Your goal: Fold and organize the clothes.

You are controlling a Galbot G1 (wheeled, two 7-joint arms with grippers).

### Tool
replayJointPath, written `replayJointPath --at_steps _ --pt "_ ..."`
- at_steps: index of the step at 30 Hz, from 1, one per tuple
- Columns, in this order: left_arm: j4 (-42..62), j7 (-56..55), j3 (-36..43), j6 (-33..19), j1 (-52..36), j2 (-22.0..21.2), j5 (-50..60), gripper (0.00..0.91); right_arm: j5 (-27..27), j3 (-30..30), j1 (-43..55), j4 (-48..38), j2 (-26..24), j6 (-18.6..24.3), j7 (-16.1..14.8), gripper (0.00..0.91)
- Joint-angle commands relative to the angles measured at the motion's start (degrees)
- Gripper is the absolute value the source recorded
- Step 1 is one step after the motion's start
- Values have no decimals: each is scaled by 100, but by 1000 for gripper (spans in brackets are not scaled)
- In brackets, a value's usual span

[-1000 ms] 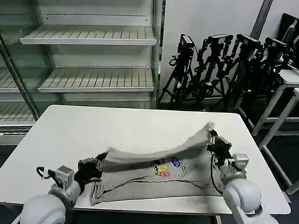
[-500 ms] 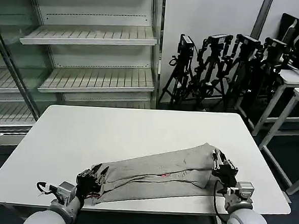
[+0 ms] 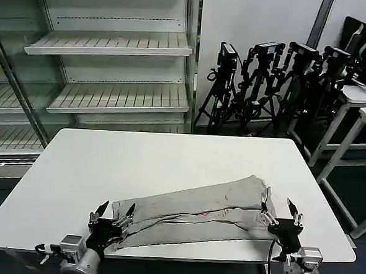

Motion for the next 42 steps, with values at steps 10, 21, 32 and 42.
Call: replayJointPath --at_steps 10,21,32,42 --pt "1122 -637 519 -527 -150 -1450 687 907 -261 41 -453 207 370 115 27 907" --pt "1201 -658 806 -632 -198 -1606 826 40 -376 36 -614 380 527 148 36 907" --pt "966 -655 695 -644 -210 -1477 546 40 -465 -9 -695 508 710 163 73 907" --pt "567 -645 118 -644 -136 -1057 -389 30 -526 -47 -734 597 848 164 110 907"
